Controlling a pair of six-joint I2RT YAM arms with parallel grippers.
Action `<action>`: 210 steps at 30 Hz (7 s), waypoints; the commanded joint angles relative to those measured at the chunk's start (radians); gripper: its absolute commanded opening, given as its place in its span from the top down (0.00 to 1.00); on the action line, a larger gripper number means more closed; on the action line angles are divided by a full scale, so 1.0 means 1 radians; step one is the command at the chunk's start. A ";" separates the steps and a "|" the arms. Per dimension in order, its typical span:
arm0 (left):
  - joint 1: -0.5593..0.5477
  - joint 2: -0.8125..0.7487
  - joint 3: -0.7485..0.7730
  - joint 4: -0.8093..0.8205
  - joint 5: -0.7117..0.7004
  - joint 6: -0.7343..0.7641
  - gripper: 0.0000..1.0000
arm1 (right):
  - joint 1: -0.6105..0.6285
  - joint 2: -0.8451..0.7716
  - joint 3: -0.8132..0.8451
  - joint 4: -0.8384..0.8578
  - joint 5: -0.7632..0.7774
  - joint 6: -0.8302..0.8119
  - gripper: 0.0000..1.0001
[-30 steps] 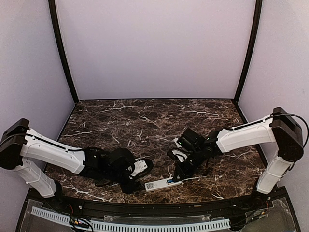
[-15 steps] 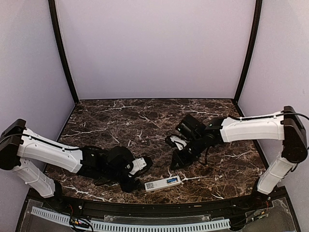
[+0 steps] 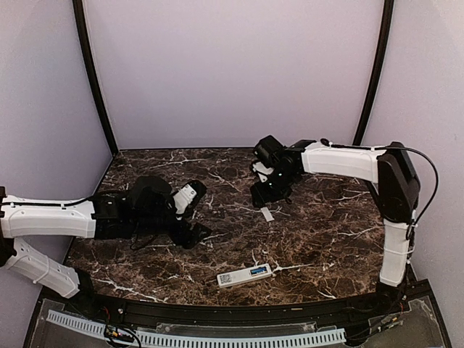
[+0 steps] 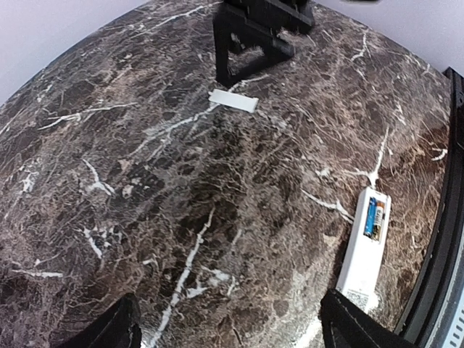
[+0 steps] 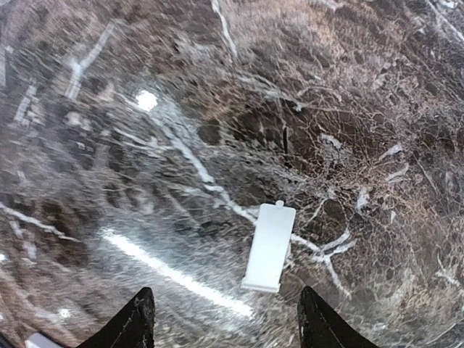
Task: Load the batteries into the remote control
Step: Press the battery in the battery compartment, then move the right arm with the battery cover to the center of the board, then adjust the battery cover at the center of the board.
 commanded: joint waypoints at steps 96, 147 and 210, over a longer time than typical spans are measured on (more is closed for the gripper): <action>0.166 0.772 0.430 -0.035 0.395 -0.155 1.00 | -0.085 0.091 -0.164 0.241 -0.458 0.130 0.74; 0.135 0.739 0.408 -0.070 0.355 -0.077 1.00 | -0.085 0.092 -0.194 0.260 -0.484 0.143 0.69; 0.135 0.620 0.372 -0.059 0.296 -0.068 1.00 | -0.082 0.126 -0.168 0.282 -0.567 0.126 0.65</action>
